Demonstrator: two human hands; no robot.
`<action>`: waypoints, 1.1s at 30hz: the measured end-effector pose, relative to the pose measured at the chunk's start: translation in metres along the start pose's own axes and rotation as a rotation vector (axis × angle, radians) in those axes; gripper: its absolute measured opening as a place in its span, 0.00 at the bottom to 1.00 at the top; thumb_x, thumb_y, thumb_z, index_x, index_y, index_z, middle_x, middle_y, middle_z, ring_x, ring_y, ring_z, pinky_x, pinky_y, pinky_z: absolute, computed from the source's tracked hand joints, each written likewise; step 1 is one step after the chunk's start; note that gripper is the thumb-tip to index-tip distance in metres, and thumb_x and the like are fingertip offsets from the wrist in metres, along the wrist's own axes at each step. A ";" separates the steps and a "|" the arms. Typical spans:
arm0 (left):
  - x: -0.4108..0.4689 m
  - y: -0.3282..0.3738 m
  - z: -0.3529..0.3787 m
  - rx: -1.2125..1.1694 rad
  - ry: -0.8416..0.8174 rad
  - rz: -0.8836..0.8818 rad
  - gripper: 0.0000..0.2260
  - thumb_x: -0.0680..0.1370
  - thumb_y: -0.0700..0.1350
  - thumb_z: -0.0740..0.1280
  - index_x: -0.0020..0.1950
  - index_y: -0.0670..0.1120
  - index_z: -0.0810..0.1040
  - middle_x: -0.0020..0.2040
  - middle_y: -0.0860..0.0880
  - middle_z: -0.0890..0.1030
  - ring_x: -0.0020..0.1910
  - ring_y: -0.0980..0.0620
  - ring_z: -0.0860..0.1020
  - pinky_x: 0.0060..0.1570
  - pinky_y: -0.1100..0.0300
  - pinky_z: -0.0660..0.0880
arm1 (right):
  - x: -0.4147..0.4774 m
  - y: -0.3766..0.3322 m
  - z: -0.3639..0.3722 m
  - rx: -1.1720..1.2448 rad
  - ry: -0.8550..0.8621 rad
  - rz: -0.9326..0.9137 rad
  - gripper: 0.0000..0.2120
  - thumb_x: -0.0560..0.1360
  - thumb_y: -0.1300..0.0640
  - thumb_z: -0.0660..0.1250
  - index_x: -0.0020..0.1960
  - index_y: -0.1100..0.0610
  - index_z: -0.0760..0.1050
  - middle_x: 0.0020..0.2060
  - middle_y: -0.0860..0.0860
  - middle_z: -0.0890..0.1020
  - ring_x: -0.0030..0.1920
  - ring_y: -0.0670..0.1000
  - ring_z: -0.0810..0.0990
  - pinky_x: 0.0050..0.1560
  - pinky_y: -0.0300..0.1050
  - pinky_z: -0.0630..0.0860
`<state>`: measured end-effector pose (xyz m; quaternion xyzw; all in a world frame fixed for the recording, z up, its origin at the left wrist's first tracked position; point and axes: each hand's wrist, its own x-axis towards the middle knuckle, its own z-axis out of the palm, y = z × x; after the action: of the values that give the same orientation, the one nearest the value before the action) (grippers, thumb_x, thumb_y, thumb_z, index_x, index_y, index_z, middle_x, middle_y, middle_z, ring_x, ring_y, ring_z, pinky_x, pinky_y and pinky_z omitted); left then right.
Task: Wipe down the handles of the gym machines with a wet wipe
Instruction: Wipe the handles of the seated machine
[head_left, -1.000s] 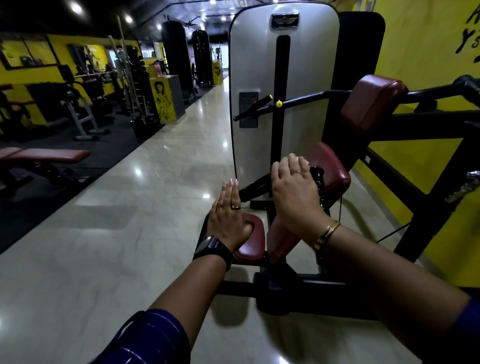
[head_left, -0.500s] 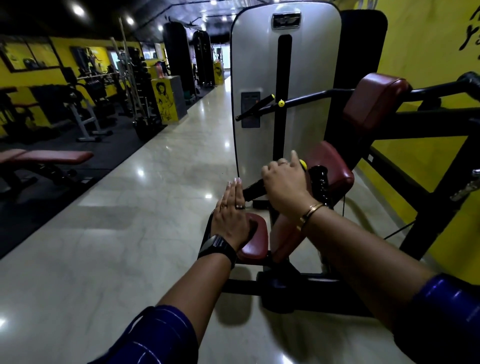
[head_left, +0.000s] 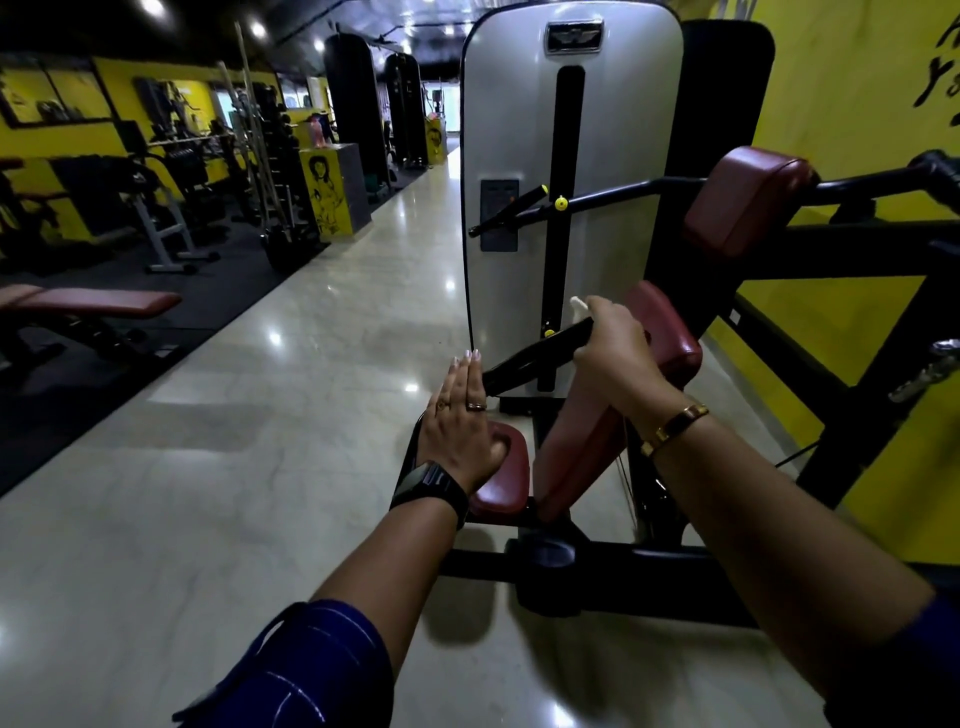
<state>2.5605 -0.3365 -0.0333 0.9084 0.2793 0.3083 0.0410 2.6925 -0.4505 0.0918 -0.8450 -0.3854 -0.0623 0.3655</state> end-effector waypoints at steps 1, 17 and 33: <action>0.000 0.001 0.000 -0.001 -0.003 -0.007 0.46 0.63 0.48 0.67 0.77 0.47 0.46 0.77 0.41 0.61 0.76 0.42 0.62 0.69 0.46 0.66 | -0.001 -0.001 0.000 0.152 0.002 0.075 0.14 0.73 0.71 0.60 0.57 0.61 0.72 0.48 0.56 0.76 0.45 0.53 0.76 0.39 0.41 0.72; 0.000 0.001 -0.004 0.057 -0.036 0.008 0.39 0.73 0.59 0.50 0.79 0.40 0.47 0.79 0.44 0.49 0.78 0.48 0.49 0.74 0.56 0.49 | -0.051 -0.046 0.041 1.232 -0.484 0.707 0.08 0.75 0.64 0.61 0.38 0.57 0.69 0.33 0.50 0.69 0.27 0.45 0.73 0.31 0.38 0.67; 0.001 0.002 -0.001 0.032 0.025 -0.020 0.43 0.63 0.53 0.58 0.76 0.41 0.54 0.74 0.40 0.68 0.72 0.43 0.69 0.65 0.49 0.69 | 0.006 -0.013 0.016 1.690 0.063 0.511 0.14 0.48 0.57 0.61 0.33 0.58 0.68 0.32 0.53 0.72 0.32 0.49 0.70 0.40 0.41 0.68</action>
<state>2.5613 -0.3377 -0.0316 0.9022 0.2940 0.3146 0.0261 2.6850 -0.4305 0.0893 -0.3506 -0.0914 0.3036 0.8812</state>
